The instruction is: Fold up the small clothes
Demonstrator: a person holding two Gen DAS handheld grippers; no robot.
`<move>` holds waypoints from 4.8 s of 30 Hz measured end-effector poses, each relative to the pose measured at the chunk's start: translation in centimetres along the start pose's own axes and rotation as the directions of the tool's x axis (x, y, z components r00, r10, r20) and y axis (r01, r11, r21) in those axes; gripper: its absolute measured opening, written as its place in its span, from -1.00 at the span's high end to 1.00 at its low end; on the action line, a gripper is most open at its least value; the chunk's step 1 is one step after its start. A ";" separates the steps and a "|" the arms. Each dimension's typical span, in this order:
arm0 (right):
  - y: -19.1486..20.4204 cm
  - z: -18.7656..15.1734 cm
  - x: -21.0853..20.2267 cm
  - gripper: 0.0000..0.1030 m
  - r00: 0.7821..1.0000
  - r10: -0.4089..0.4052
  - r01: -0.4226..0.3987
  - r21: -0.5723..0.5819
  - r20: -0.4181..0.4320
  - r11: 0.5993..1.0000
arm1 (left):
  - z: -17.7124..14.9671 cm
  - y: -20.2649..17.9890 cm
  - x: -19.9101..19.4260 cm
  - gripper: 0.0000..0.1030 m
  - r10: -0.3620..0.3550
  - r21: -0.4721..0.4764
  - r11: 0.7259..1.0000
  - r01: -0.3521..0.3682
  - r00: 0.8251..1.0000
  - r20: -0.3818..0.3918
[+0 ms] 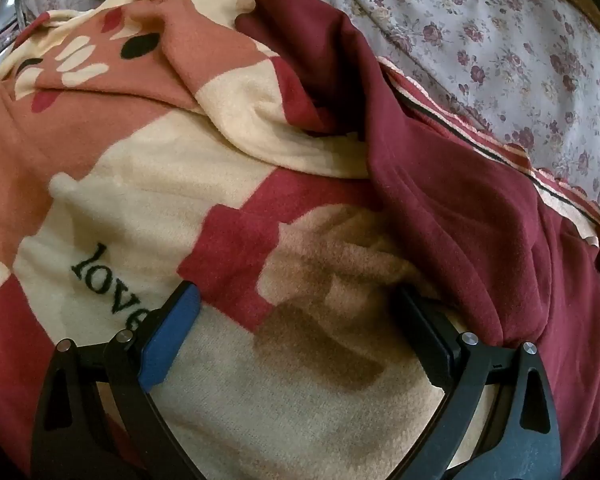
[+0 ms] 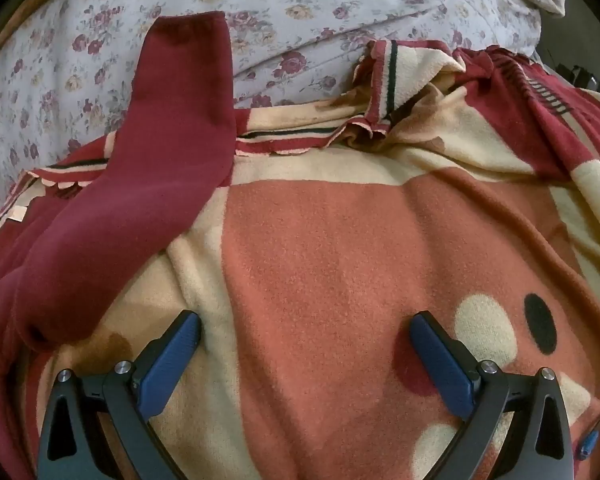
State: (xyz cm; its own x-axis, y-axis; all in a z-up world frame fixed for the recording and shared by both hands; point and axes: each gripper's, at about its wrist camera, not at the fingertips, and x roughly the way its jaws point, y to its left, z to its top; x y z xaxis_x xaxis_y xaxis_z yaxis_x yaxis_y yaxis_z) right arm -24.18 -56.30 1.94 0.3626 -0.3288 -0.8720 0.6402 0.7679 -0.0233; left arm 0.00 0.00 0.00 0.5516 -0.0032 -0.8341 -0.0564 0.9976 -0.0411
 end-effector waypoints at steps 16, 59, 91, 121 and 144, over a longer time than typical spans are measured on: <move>2.8 -5.4 -7.2 -1.00 0.989 0.108 -0.111 -0.019 -0.102 0.994 | -1.7 -1.0 -5.3 -0.90 0.010 0.119 0.993 -0.021 0.995 0.097; 29.2 -8.4 -11.7 -1.00 0.979 0.201 -0.180 -0.363 0.021 0.914 | -3.5 -4.0 -7.3 -0.90 -0.055 0.235 0.972 0.023 0.990 0.131; 28.8 -8.1 -9.0 -1.00 0.981 0.196 -0.184 -0.296 0.011 0.937 | -3.2 -4.3 -6.4 -0.90 -0.053 0.241 0.970 0.024 0.992 0.116; 28.9 -9.4 -6.3 -1.00 0.979 0.204 -0.197 -0.258 0.001 0.946 | 4.0 -1.0 -5.7 -0.90 -0.031 0.085 0.996 0.023 0.995 0.094; 28.6 -9.4 -6.0 -1.00 0.973 0.231 -0.220 -0.248 0.017 0.943 | 16.1 -1.3 6.1 0.76 -0.107 -0.080 0.991 0.107 0.994 0.004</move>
State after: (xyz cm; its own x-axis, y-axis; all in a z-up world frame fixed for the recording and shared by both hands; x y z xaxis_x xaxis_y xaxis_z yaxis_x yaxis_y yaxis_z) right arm -14.42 -27.16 1.93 0.5121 -0.1512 -0.8455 0.3563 0.9331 0.0489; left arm 16.84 -0.18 3.84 0.5580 -0.1093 -0.8226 -0.0632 0.9828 -0.1735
